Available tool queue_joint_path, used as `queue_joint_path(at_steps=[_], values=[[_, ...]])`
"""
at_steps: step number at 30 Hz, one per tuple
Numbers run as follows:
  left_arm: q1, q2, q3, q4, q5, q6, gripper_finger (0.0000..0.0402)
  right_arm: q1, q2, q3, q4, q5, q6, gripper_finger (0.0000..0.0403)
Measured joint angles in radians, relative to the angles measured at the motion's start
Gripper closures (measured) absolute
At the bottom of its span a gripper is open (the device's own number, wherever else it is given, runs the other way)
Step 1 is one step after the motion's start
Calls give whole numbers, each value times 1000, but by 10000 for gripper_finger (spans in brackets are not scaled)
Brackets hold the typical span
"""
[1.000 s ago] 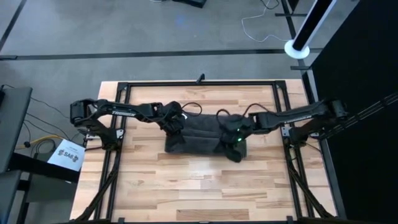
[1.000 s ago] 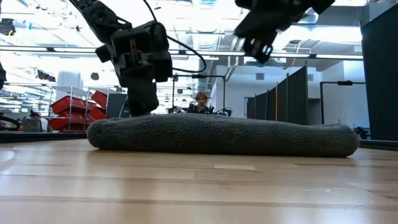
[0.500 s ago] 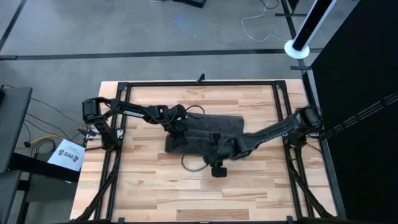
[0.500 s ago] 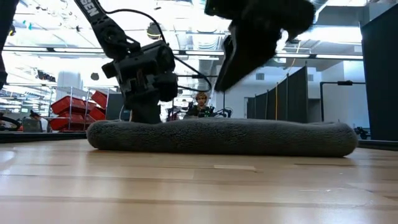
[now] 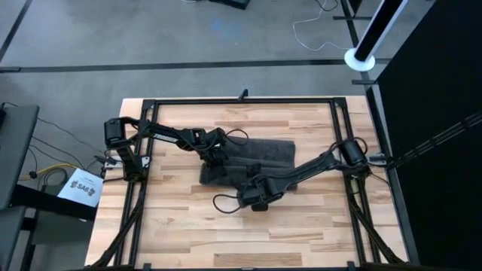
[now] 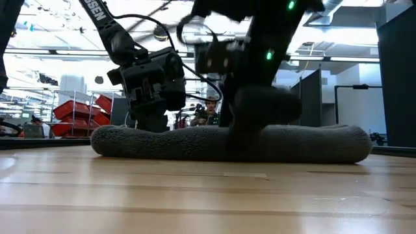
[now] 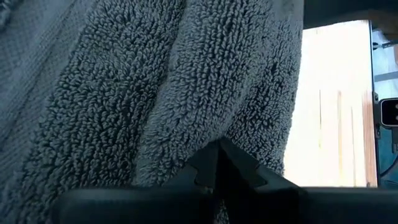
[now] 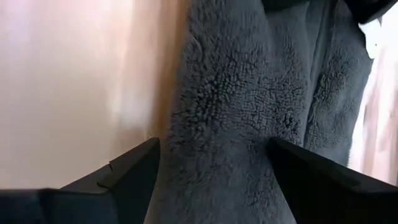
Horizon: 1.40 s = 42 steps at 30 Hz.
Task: Roll towel
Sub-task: Roll the black towel
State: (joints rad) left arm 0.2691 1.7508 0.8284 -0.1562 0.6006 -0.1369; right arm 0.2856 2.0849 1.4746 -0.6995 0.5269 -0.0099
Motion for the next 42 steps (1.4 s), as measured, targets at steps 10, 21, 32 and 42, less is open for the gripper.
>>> queue_joint_path(at_steps=[10,21,32,42], values=[[0,0,2,-3,4,-8,401,-35,74,4,14,9,-36,131],[1,-122,139,-197,-19,47,401,-66,77,-7,34,16,77,362],[3,-226,123,-364,-135,198,401,-75,-34,-9,-16,-210,92,362],[3,-135,-34,-232,-161,191,401,-93,-76,-8,-19,-449,91,362]])
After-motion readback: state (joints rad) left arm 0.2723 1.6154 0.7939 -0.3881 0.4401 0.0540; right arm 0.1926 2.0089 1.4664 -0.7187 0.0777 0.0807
